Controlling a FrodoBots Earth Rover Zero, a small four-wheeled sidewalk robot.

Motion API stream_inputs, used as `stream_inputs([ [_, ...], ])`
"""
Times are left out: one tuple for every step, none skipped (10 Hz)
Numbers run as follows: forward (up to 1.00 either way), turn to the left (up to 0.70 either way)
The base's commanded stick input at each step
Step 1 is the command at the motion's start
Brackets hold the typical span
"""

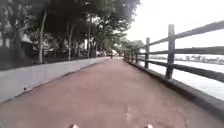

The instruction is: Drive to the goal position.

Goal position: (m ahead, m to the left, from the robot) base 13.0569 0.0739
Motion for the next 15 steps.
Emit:
stream_inputs([
  [0.85, 0.00],
  [0.85, 0.00],
  [0.85, 0.00],
  [0.85, 0.00],
  [0.85, 0.00],
  [0.85, 0.00],
  [0.85, 0.00],
  [0.85, -0.22],
  [0.85, -0.34],
  [0.85, -0.34],
  [0.85, -0.26],
  [0.85, -0.10],
  [0.85, 0.00],
  [0.85, 0.00],
  [0.85, 0.00],
])
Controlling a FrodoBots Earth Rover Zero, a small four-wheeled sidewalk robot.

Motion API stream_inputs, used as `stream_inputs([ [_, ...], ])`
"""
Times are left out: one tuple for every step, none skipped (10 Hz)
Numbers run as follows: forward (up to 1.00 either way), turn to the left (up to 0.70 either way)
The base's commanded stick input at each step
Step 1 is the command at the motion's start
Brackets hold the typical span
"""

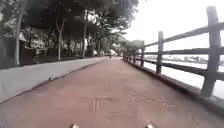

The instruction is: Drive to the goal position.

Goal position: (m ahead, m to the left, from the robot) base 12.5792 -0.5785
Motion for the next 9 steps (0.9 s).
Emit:
stream_inputs([
  [0.85, 0.00],
  [0.85, 0.00],
  [0.85, 0.00],
  [0.85, 0.00],
  [0.85, 0.00],
  [0.85, -0.17],
  [0.85, -0.34],
  [0.85, -0.24],
  [0.85, -0.04],
])
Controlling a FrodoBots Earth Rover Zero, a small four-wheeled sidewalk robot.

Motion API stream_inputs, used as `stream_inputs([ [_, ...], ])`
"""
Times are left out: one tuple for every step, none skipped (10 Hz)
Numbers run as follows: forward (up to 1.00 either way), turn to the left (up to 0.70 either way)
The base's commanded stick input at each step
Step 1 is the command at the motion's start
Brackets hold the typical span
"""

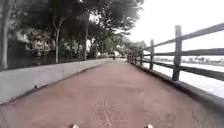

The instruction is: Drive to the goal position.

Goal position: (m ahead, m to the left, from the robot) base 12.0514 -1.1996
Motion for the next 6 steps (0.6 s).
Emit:
stream_inputs([
  [0.85, -0.01],
  [0.85, 0.00],
  [0.85, 0.00],
  [0.85, 0.00],
  [0.85, 0.00],
  [0.85, 0.00],
])
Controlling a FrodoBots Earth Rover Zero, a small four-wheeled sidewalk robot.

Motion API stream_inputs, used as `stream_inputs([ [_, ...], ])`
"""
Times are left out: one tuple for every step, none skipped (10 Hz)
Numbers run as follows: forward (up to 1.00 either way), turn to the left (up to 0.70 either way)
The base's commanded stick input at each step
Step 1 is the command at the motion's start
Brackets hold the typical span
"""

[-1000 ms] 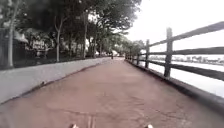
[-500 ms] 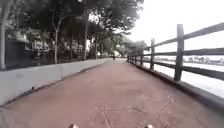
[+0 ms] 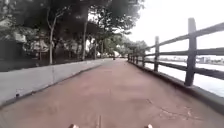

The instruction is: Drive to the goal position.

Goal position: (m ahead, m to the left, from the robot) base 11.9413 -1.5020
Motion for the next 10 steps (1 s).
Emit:
stream_inputs([
  [0.85, 0.00],
  [0.85, 0.00],
  [0.85, 0.00],
  [0.85, 0.00],
  [0.85, 0.00],
  [0.85, 0.00],
  [0.85, 0.00],
  [0.85, 0.00],
  [0.85, -0.10],
  [0.85, -0.34],
])
